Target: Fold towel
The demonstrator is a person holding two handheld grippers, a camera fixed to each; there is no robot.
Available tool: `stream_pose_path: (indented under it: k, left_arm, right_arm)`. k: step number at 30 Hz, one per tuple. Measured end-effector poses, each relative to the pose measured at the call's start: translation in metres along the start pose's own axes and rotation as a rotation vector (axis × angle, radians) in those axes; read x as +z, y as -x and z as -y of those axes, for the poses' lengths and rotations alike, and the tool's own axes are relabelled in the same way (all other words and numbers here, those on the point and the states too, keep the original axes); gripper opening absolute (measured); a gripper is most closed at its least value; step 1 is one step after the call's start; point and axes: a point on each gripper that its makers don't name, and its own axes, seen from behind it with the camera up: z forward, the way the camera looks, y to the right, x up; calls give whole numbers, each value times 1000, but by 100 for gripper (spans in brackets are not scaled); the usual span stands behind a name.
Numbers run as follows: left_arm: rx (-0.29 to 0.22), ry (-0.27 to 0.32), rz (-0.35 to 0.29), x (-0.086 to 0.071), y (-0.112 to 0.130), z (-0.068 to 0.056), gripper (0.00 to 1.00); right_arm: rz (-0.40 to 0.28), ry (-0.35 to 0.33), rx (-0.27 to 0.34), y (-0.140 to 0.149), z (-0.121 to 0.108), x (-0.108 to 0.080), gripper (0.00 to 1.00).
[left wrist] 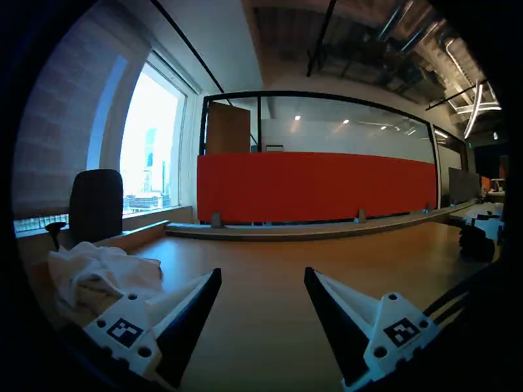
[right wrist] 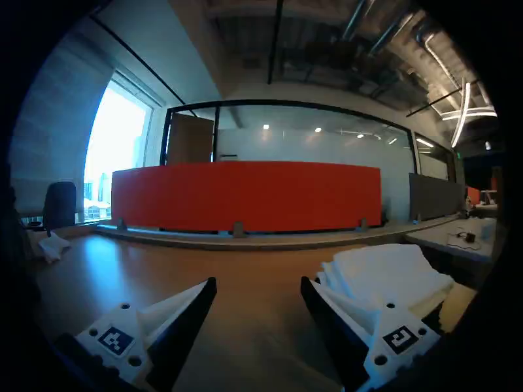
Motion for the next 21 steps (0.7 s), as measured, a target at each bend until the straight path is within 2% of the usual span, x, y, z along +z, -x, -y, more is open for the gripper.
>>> stream_pose_path:
  k: [21]
  left_arm:
    - [-3,0,1,0,0,1,94]
  right_arm:
    - [0,0,0,1,2,1,100]
